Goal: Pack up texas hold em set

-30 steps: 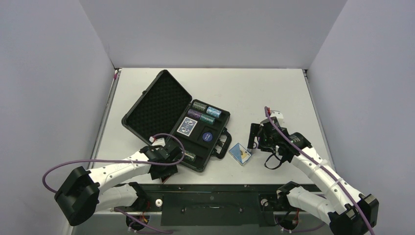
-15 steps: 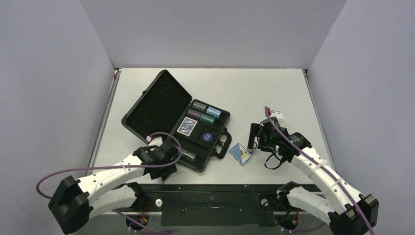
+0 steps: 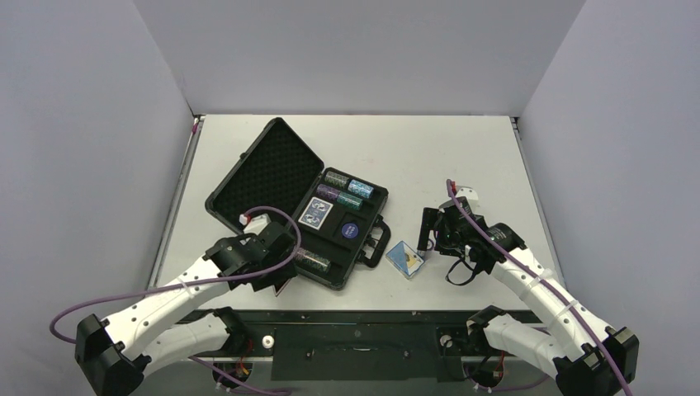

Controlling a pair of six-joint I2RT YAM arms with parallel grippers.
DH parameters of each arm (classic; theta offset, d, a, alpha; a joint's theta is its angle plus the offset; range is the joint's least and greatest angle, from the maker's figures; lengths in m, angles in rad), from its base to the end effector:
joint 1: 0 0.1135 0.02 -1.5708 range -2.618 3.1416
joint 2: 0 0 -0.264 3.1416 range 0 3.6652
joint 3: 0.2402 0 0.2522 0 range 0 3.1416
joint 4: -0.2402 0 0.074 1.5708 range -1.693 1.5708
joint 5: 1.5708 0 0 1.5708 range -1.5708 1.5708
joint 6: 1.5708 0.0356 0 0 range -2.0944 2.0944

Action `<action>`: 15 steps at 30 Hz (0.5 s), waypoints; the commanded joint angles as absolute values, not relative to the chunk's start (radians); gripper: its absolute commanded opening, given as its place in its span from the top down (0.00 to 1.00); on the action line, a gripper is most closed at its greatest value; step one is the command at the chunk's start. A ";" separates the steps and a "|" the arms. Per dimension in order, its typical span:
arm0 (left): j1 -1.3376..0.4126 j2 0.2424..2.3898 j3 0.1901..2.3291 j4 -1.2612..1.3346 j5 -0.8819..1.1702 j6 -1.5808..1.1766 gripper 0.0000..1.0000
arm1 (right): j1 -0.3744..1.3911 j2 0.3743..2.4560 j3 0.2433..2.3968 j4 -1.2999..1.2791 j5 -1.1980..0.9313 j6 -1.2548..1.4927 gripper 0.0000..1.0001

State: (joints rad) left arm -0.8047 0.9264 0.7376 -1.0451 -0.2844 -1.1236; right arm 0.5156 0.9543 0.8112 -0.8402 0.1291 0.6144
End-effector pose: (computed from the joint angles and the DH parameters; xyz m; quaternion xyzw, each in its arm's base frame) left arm 0.1105 -0.1005 0.2354 -0.1784 0.9597 -0.0567 0.2094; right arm 0.1580 0.0842 0.2624 0.0658 0.9531 0.1026 0.2771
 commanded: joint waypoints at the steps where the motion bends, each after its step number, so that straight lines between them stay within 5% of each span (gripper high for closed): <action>1: -0.799 0.986 0.873 -1.047 -0.307 -1.103 0.62 | 0.509 0.954 0.844 -0.823 0.140 0.624 0.04; 15: -0.660 1.269 1.110 -0.912 -0.248 -0.937 0.62 | 0.508 0.938 0.851 -0.837 0.156 0.622 0.04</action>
